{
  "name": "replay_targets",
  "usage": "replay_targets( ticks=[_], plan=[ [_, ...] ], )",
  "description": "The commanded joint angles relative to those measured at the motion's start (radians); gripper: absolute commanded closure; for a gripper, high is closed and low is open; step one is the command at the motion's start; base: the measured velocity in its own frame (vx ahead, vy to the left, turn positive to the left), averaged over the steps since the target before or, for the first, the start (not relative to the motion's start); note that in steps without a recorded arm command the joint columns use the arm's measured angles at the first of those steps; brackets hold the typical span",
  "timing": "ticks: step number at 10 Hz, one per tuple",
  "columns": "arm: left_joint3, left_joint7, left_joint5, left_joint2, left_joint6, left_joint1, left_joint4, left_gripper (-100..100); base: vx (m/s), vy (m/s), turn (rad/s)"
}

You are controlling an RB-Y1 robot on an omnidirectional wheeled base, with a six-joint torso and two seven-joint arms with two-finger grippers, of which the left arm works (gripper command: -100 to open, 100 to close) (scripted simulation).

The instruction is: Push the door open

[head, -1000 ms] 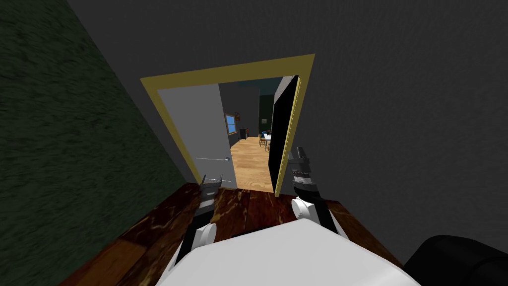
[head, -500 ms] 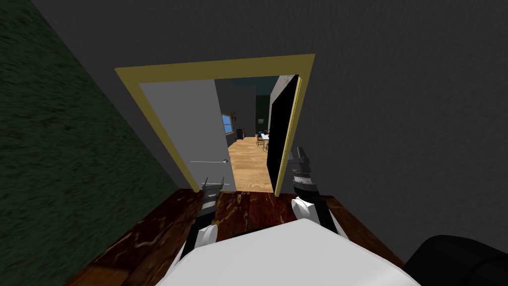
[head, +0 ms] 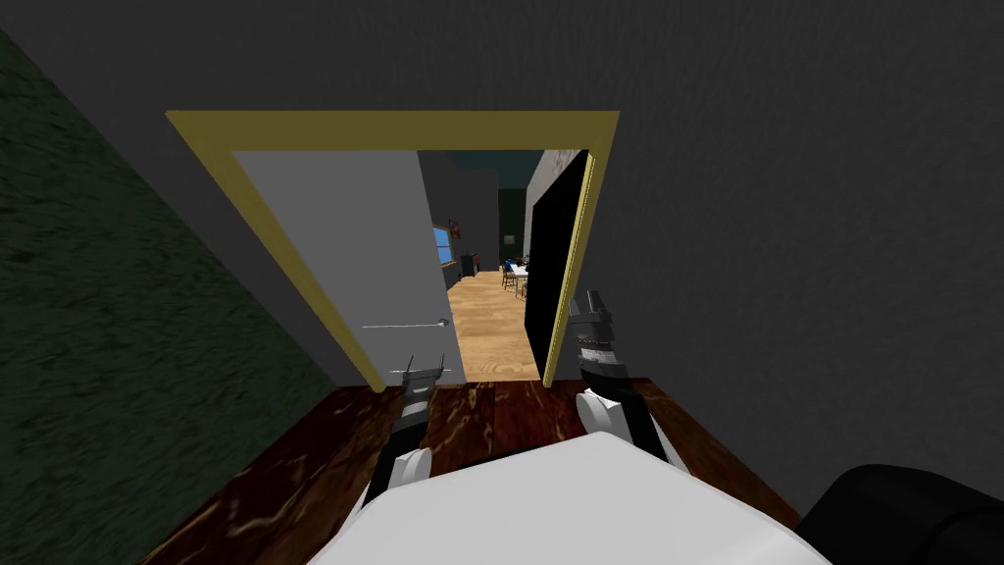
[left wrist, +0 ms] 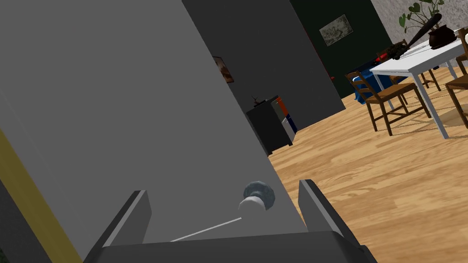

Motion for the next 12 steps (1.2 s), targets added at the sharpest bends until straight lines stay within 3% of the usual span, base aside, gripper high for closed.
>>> replay_targets(
  ticks=[1, 7, 12],
  plan=[
    [-0.01, 0.033, 0.013, 0.005, -0.014, -0.006, 0.038, -100, 0.063, 0.086, -0.112],
    [-0.04, 0.136, 0.062, 0.018, -0.044, -0.032, 0.151, -100, 0.049, 0.1, -0.121],
    [-0.071, 0.246, 0.114, 0.032, -0.075, -0.059, 0.272, -100, 0.062, 0.138, -0.154]
  ],
)
